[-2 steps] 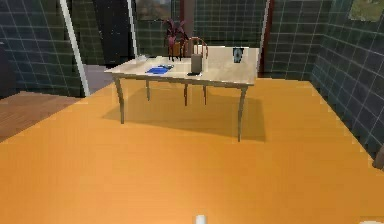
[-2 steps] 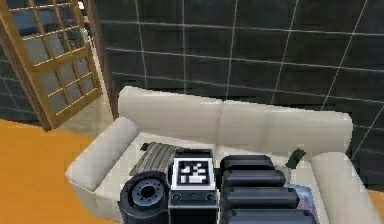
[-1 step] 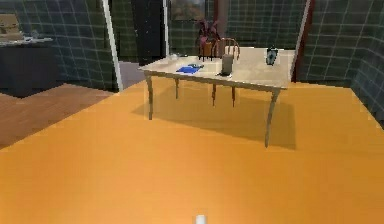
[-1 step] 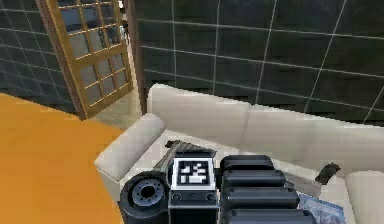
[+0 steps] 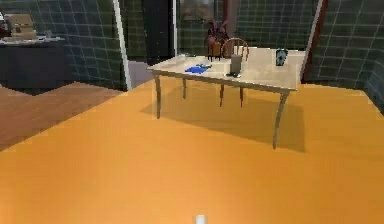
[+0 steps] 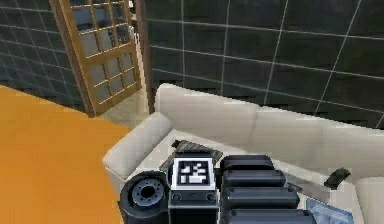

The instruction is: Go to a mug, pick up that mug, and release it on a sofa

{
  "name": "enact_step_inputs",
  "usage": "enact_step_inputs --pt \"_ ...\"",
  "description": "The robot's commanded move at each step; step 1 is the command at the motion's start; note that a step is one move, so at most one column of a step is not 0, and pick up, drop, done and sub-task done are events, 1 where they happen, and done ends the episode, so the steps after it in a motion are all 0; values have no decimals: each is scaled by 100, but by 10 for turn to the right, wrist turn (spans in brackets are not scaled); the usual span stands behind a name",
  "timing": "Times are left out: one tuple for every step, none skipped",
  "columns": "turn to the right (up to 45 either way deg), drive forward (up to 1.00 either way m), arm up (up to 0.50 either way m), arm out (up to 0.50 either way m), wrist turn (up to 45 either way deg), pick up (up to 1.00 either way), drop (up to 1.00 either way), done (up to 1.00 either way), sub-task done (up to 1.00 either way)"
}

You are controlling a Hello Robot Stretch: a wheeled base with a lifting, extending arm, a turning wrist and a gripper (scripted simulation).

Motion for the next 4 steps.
enact_step_inputs --pt "450 0 0 0 0 0 0 0 0" --pt "450 0 0 0 0 0 0 0 0" --pt "390 0 0 0 0 0 0 0 0" --pt "-450 0 0 0 0 0 0 0 0"
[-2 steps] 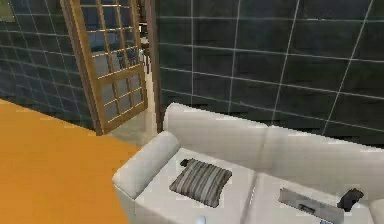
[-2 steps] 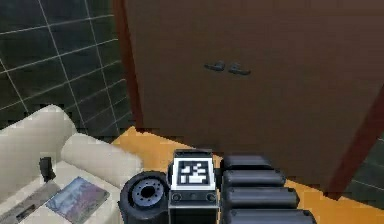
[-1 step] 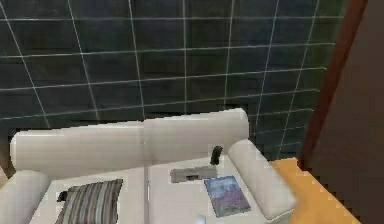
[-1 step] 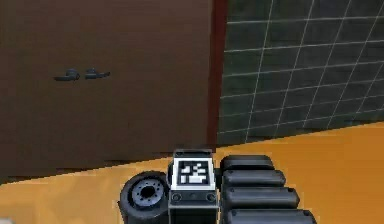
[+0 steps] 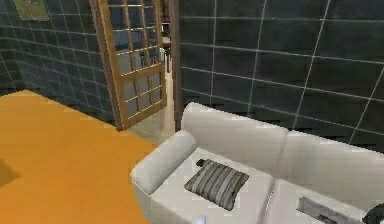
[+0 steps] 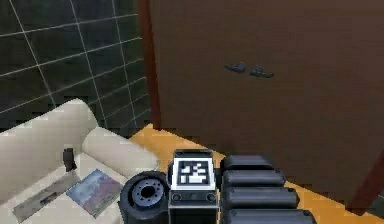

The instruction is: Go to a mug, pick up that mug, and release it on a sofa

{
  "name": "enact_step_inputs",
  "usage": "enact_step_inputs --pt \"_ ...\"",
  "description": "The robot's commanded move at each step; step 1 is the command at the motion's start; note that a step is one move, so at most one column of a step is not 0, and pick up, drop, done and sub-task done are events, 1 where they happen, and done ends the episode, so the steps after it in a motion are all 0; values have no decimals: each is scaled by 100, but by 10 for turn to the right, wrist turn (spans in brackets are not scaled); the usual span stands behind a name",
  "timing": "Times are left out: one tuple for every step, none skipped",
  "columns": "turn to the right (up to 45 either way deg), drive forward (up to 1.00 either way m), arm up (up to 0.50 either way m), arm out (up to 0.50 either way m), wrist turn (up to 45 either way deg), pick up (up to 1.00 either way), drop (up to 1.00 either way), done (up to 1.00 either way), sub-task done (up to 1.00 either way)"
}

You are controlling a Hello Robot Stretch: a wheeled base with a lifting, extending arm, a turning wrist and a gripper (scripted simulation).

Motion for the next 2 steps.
enact_step_inputs --pt "-450 0 0 0 0 0 0 0 0" --pt "-180 0 0 0 0 0 0 0 0"
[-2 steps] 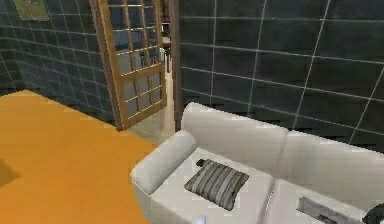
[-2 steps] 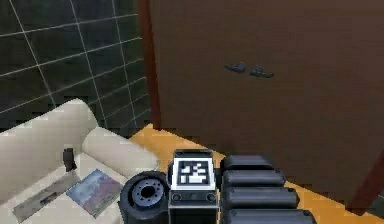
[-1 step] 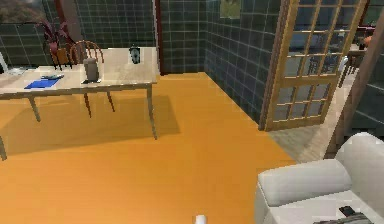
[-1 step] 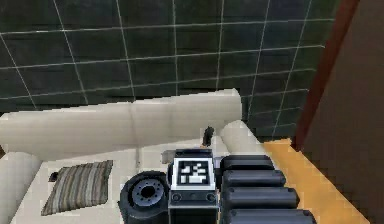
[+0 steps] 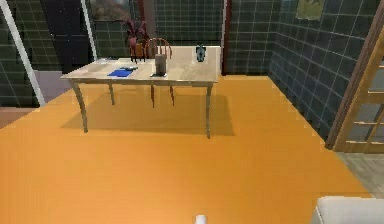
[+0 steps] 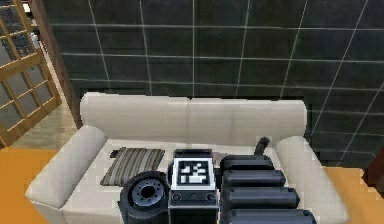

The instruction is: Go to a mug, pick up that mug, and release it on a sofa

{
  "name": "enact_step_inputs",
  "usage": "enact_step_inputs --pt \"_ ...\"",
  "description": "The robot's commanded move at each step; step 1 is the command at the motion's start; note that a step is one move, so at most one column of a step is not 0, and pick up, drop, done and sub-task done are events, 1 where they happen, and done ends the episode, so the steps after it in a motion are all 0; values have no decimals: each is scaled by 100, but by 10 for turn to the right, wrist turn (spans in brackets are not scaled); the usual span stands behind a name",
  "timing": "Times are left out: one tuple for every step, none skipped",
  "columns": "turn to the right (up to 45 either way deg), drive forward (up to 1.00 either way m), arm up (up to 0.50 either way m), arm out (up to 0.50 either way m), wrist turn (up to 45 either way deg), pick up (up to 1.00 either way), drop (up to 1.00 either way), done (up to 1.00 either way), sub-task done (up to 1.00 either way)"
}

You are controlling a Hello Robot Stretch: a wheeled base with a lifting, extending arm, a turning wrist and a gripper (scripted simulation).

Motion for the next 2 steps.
enact_step_inputs --pt "0 0 0 48 0 0 0 0 0" --pt "0 0 0 0 450 0 0 0 0"
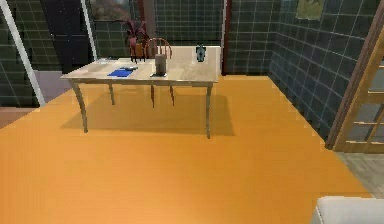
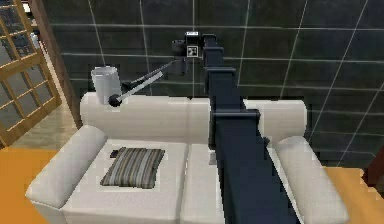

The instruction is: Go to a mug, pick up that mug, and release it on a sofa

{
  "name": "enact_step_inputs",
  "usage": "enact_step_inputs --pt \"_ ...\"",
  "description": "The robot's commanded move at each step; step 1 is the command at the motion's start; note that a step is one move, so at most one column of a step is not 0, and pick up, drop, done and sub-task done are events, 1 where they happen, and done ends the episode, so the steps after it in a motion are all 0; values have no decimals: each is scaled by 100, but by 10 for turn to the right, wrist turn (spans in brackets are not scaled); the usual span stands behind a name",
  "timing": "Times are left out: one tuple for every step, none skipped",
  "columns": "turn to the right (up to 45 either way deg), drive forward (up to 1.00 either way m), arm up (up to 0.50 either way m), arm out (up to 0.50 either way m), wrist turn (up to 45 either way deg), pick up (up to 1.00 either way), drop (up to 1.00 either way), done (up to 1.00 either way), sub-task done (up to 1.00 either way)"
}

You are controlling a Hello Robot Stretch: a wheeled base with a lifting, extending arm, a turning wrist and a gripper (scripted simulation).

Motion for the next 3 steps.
enact_step_inputs --pt "0 0 0 0 450 0 0 0 0" --pt "0 0 0 0 360 0 0 0 0" --pt "0 0 -40 0 0 0 0 0 0"
